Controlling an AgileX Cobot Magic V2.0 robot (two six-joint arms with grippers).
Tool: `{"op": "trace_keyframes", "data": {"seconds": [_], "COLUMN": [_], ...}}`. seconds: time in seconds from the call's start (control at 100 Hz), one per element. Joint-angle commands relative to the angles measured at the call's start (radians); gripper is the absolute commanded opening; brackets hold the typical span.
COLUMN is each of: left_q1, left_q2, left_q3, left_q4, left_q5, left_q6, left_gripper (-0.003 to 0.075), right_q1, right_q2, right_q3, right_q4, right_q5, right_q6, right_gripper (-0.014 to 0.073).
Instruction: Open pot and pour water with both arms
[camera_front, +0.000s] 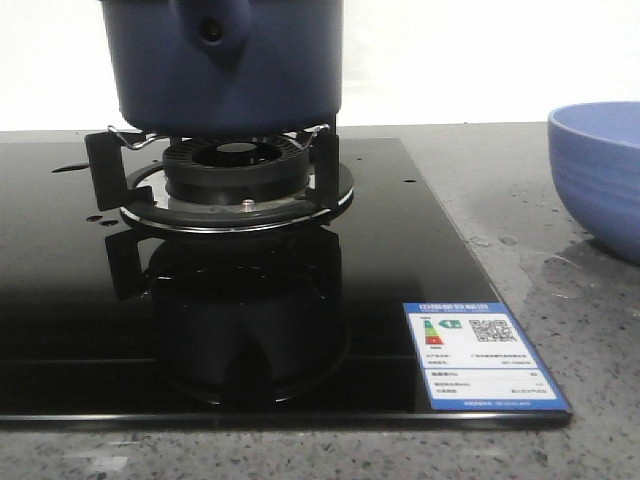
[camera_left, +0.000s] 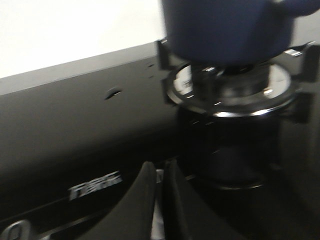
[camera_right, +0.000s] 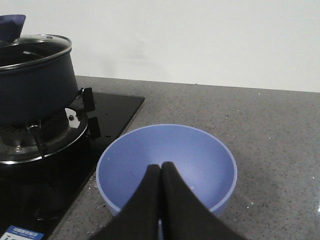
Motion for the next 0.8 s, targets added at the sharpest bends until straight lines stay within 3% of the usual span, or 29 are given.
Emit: {"op": "trace_keyframes", "data": {"seconds": [0.0,0.14,0.26,0.34,0.5,0.7,0.79], "left_q1": [0.001,0.002,0.002,0.002,0.002,0.003,0.003], "left_q2": [0.001,-0.001,-0.024,-0.062,-0.182,-0.237,-0.237], "left_q3": [-0.028,0.012,0.088,0.132,0.218,0.219,0.221], "left_q4": [0.276,0.599,0.636,0.636,0.634,0.639,0.639], "left_q5": [-0.127,-0.308,-0.475,-0.493,-0.452,-0.104,-0.082], "left_q6": [-0.287,-0.603,-0.678,-0.714,-0.773,-0.808,-0.808], "left_gripper": [-0.002,-0.002,-0.002,-0.002,-0.002,-0.002,-0.002], "right_q1": [0.002,0.002,0.002,0.002,0.002,0.002,0.002], "right_q2": [0.01,0.01,0.01,0.01,0.01,0.01,0.01], "right_q3": [-0.023,-0.023,-0.023,-0.023,-0.023,-0.023,-0.023], "right_q4": [-0.003,-0.003,-0.003,-0.003,-0.003,-0.003,-0.003], "right_q5": [-0.073,-0.073,-0.073,-0.073,-0.073,-0.073,-0.073], "right_q6": [-0.014,-0.014,-0.014,-0.014,-0.014,-0.014,-0.014], "right_gripper": [-0.0063,-0.0063,-0.0063,-0.0063,-0.0063,-0.0063,-0.0063]}}
